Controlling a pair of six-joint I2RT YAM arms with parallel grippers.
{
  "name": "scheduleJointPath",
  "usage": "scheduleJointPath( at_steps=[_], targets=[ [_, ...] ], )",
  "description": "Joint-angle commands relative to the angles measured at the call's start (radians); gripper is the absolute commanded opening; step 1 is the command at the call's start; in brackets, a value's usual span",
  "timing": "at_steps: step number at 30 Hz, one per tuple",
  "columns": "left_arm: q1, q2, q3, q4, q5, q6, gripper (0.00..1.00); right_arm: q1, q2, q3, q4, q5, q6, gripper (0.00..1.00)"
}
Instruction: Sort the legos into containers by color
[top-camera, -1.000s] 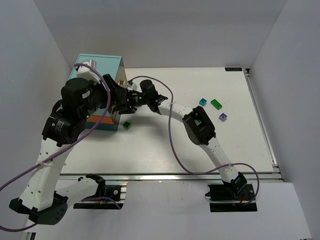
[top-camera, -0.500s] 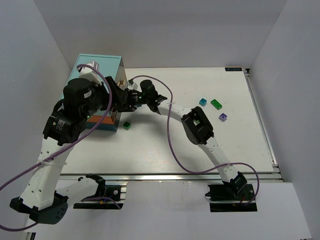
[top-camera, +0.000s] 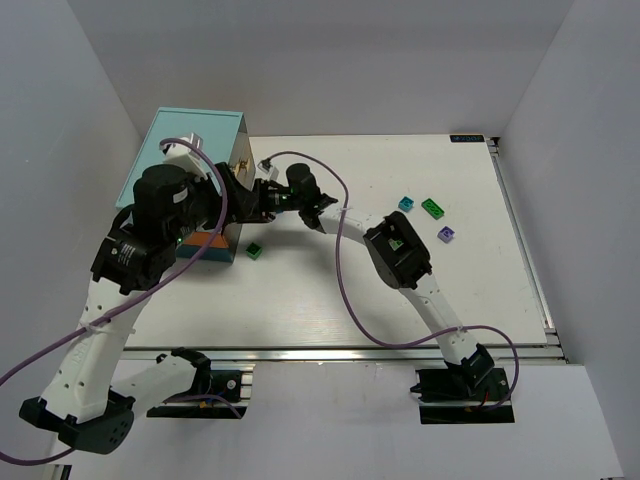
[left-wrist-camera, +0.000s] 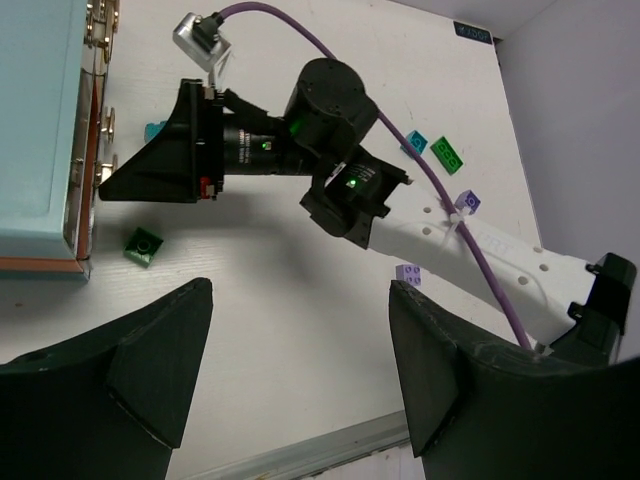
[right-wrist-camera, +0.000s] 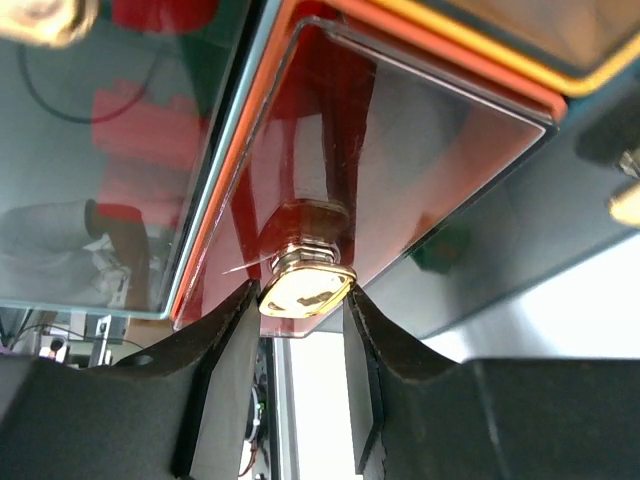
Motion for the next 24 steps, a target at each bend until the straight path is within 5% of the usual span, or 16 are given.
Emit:
scheduleJointPath(
  at_steps=[1, 9, 12, 13, 20, 22, 24],
  targets=[
    [0.005, -0.044, -0.032, 0.026, 0.015, -0.02, 0.81, -0.038, -0.087, -0.145, 0.107, 0.014, -0.03, 0.24],
    [-0.004, -0.062, -0.102, 0.076, 0.038, -0.043, 0.81, -0.106, -0.239, -0.402, 0.23, -0.017, -0.039, 0.3],
    [-0.004, -0.056, -0.113, 0.093, 0.046, -0.045, 0.81, -0.109, -0.25, -0.416, 0.231, -0.049, -0.045, 0.59],
    [-0.004, -0.055, -0.116, 0.097, 0.046, -0.045, 0.81, -0.115, -0.247, -0.411, 0.233, -0.063, -0.047, 0.89],
    [-0.004, -0.045, -0.136, 0.127, 0.078, -0.051, 0.81, -0.158, -0.282, -0.435, 0.173, -0.133, -0.093, 0.89],
    [-0.004, -0.039, -0.145, 0.141, 0.089, -0.051, 0.8, -0.175, -0.34, -0.468, 0.092, -0.152, -0.24, 0.89],
    [-0.004, -0.019, -0.151, 0.156, 0.104, -0.043, 0.79, -0.212, -0.394, -0.472, -0.13, -0.14, -0.558, 0.89]
  ],
)
